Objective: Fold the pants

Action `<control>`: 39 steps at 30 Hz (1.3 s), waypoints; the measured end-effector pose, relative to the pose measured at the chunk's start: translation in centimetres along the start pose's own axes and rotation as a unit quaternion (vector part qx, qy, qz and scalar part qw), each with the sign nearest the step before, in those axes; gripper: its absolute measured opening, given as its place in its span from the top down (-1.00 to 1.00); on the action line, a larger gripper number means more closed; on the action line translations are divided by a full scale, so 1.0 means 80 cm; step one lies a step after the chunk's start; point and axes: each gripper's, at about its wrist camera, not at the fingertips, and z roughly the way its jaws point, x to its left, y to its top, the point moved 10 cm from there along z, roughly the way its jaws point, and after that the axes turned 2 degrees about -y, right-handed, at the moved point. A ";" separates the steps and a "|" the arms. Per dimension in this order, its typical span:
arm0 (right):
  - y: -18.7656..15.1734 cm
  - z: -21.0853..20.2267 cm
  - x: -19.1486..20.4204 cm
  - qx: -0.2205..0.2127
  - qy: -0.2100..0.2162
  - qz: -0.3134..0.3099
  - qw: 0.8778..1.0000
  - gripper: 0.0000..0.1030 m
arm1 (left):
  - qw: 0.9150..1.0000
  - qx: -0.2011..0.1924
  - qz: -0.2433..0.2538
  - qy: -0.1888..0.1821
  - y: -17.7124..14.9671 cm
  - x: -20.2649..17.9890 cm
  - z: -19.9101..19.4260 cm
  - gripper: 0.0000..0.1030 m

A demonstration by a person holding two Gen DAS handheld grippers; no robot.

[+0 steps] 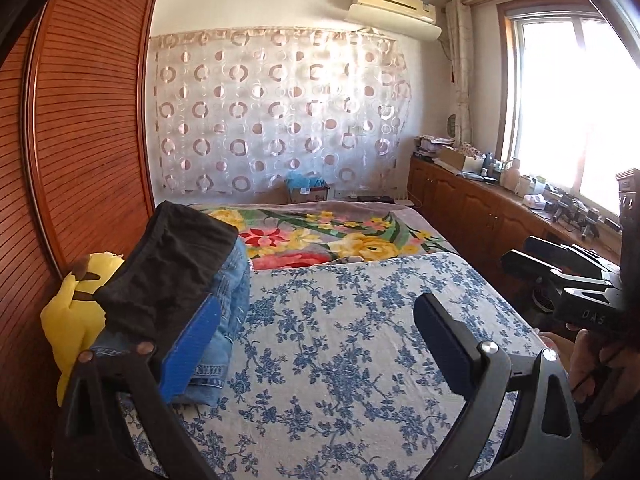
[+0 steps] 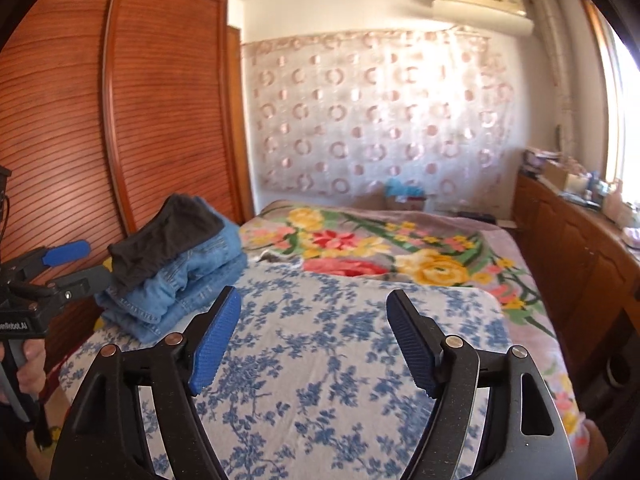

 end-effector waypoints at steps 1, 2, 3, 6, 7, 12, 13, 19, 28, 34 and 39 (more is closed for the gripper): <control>0.000 -0.008 -0.003 -0.004 -0.003 0.004 1.000 -0.50 | 1.000 -0.001 0.002 -0.001 0.000 -0.004 -0.003 -0.90; 0.000 -0.016 -0.005 -0.008 -0.005 0.009 1.000 -0.50 | 1.000 -0.003 0.004 -0.003 0.001 -0.008 -0.006 -0.90; 0.000 -0.022 -0.006 -0.010 -0.006 0.011 1.000 -0.50 | 1.000 -0.007 0.007 -0.005 0.001 -0.014 -0.012 -0.90; -0.002 -0.043 -0.010 -0.018 -0.015 0.013 1.000 -0.50 | 1.000 -0.011 0.015 0.002 0.000 -0.025 -0.025 -0.90; -0.003 -0.049 -0.010 -0.020 -0.018 0.012 1.000 -0.50 | 1.000 -0.013 0.018 0.002 -0.001 -0.028 -0.029 -0.90; -0.011 -0.080 -0.009 -0.031 -0.023 0.019 0.999 -0.50 | 1.000 -0.016 0.020 -0.002 -0.007 -0.044 -0.051 -0.90; -0.013 -0.087 -0.009 -0.033 -0.025 0.019 0.999 -0.50 | 1.000 -0.016 0.021 -0.002 -0.007 -0.047 -0.054 -0.90; -0.022 -0.113 -0.004 -0.039 -0.027 0.020 0.999 -0.50 | 0.999 -0.021 0.028 0.002 -0.015 -0.062 -0.073 -0.90; -0.041 -0.125 -0.013 -0.031 -0.042 0.030 0.998 -0.50 | 1.000 -0.013 0.024 0.010 -0.034 -0.059 -0.081 -0.90; -0.060 -0.128 -0.014 -0.020 -0.045 0.040 0.998 -0.50 | 1.000 -0.009 0.013 0.016 -0.047 -0.050 -0.078 -0.90; -0.072 -0.127 -0.016 -0.014 -0.050 0.041 0.998 -0.50 | 1.000 -0.003 0.006 0.022 -0.057 -0.043 -0.074 -0.90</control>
